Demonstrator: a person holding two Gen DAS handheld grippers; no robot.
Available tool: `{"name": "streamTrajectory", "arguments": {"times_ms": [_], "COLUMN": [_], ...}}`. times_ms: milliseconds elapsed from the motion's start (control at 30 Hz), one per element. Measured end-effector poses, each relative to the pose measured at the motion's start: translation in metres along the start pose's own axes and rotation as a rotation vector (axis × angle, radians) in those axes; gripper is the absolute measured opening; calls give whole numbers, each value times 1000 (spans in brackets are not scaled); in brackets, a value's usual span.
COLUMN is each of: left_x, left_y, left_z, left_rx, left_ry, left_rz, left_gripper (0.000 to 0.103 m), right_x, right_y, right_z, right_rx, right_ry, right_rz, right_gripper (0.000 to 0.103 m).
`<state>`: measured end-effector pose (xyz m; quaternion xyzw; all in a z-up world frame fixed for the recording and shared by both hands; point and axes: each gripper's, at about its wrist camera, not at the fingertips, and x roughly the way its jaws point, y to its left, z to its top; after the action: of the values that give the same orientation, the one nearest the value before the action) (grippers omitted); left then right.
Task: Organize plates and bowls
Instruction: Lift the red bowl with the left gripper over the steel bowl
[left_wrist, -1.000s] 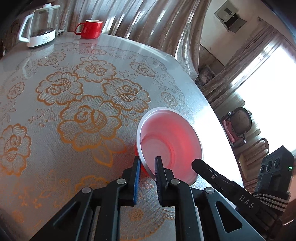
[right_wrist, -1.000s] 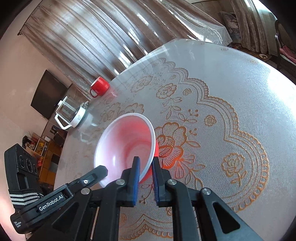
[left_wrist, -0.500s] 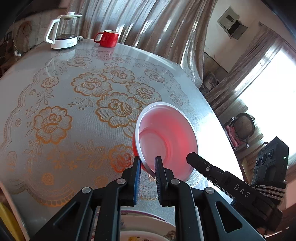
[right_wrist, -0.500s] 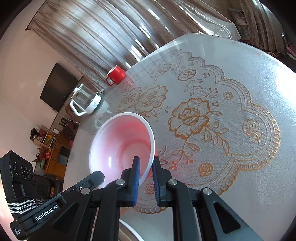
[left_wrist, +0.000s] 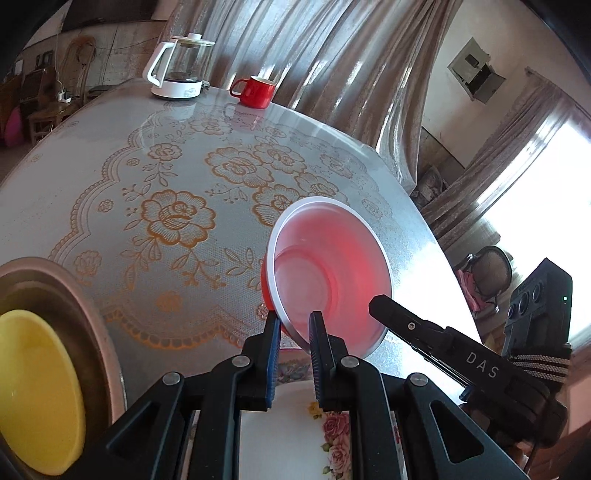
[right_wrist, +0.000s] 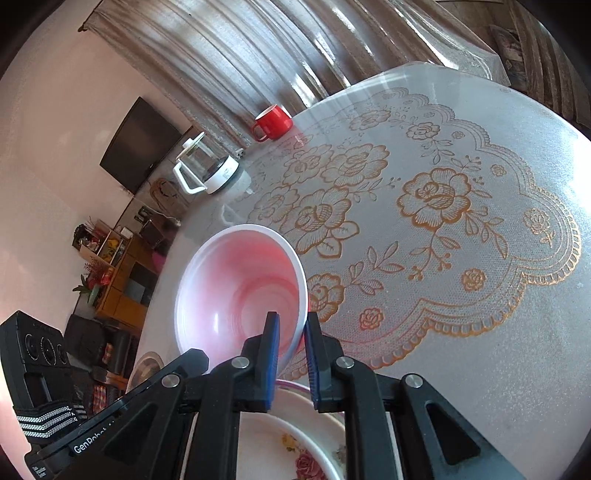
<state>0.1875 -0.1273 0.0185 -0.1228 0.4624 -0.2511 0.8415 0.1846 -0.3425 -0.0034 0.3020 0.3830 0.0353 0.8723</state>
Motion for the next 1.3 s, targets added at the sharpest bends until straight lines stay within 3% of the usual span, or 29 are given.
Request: {"name": "streamTrajectory", "arguments": {"times_ms": [767, 1300], "left_x": [-81, -131], "left_y": [53, 121], "left_z": [-29, -55], "left_rx": [-53, -195], "left_ry": [-121, -182], "left_rz": [29, 77], "left_gripper": [15, 15], "right_x": [14, 40], "right_y": [80, 147], "right_z": [-43, -79], "right_rx": [-164, -267], "right_ry": [80, 193], "right_rz": [77, 203], "right_gripper": [14, 14]}}
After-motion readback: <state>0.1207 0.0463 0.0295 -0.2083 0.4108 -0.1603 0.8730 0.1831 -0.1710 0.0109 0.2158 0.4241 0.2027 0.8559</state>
